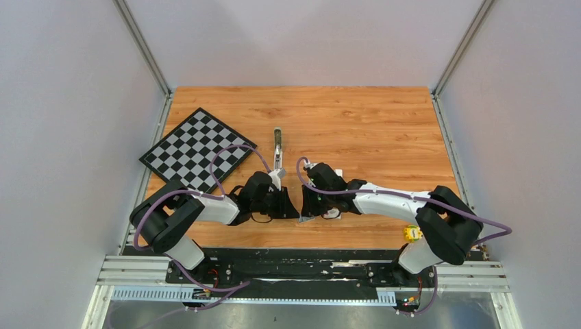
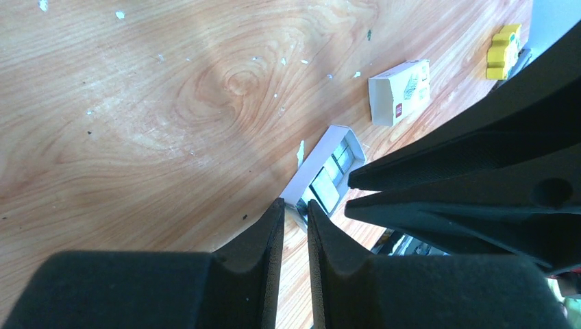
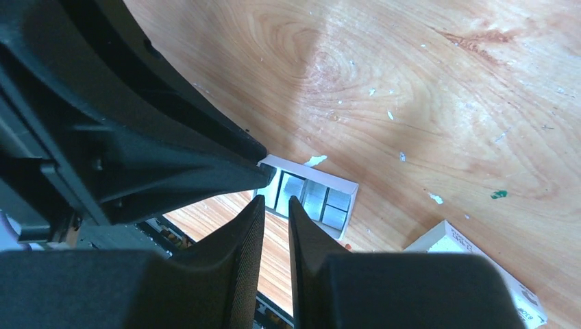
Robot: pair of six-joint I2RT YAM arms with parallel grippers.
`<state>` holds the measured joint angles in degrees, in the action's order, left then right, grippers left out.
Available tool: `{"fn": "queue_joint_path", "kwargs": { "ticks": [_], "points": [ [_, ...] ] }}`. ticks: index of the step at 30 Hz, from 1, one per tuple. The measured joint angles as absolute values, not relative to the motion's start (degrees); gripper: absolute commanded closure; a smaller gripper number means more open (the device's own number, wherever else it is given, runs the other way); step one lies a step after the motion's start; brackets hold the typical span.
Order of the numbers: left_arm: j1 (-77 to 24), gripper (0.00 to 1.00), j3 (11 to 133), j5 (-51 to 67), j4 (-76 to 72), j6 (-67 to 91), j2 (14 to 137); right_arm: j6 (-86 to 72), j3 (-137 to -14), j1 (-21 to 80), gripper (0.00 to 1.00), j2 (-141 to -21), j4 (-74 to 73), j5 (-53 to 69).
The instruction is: Load the staples into the stapler
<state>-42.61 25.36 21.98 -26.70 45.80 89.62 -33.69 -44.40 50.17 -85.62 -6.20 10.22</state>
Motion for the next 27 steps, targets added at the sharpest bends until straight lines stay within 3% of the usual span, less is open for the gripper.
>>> {"fn": "queue_joint_path", "kwargs": {
  "ticks": [27],
  "points": [
    [-43.3,0.8,26.0,20.8,-25.5,45.6,89.4,-36.8,-46.2,53.3,0.76,-88.5,-9.0,4.1]
  ]
}}
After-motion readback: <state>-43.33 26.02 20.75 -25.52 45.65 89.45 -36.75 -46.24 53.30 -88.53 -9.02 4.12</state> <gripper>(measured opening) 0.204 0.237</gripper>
